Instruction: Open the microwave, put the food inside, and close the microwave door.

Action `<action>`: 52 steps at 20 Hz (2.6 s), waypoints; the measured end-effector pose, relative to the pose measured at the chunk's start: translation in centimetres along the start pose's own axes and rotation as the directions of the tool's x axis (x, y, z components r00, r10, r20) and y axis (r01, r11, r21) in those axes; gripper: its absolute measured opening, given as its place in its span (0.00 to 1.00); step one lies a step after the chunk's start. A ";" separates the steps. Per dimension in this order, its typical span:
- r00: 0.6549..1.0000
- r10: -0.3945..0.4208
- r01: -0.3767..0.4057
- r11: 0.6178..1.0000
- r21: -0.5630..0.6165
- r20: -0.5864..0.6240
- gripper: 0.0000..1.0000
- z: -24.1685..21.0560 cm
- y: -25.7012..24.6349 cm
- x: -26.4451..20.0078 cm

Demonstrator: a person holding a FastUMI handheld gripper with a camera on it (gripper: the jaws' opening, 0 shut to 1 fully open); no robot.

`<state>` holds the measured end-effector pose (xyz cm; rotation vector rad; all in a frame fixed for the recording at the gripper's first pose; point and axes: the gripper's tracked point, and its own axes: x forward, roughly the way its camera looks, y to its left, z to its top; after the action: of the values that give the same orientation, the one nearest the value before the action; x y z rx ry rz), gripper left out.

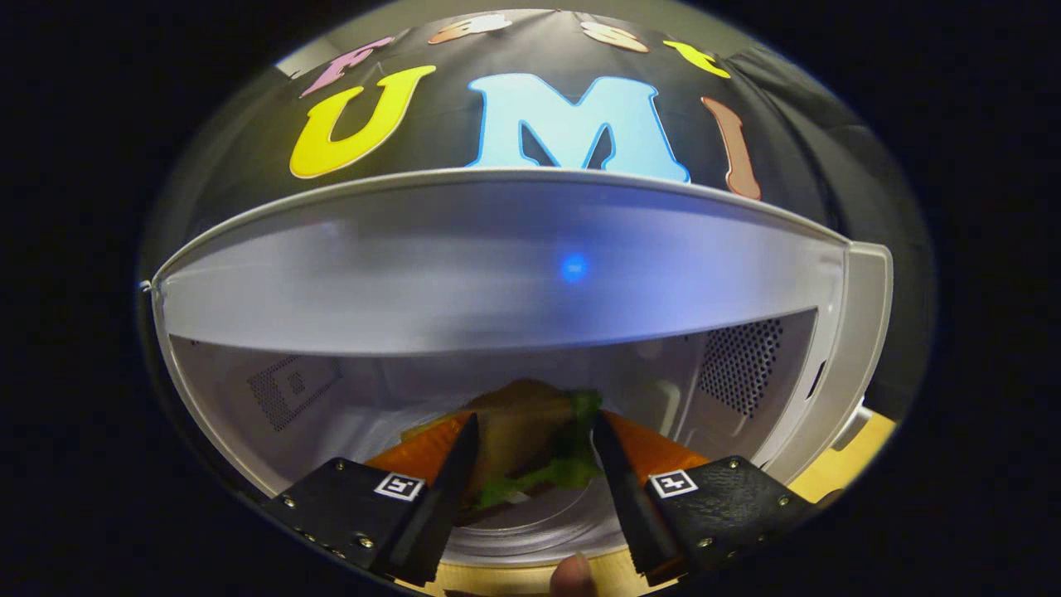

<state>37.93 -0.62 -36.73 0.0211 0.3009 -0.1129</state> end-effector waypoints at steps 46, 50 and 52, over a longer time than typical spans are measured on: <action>0.559 0.822 -0.810 0.570 -0.139 0.112 0.53 2.7 20.1 -49.9; 0.531 0.847 -0.839 0.528 -0.134 0.014 0.12 -1.3 21.7 -49.7; 0.536 0.844 -0.831 0.531 -0.165 0.017 0.17 -2.7 22.0 -49.1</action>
<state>-6.92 26.63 -24.69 0.0223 0.1719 0.8982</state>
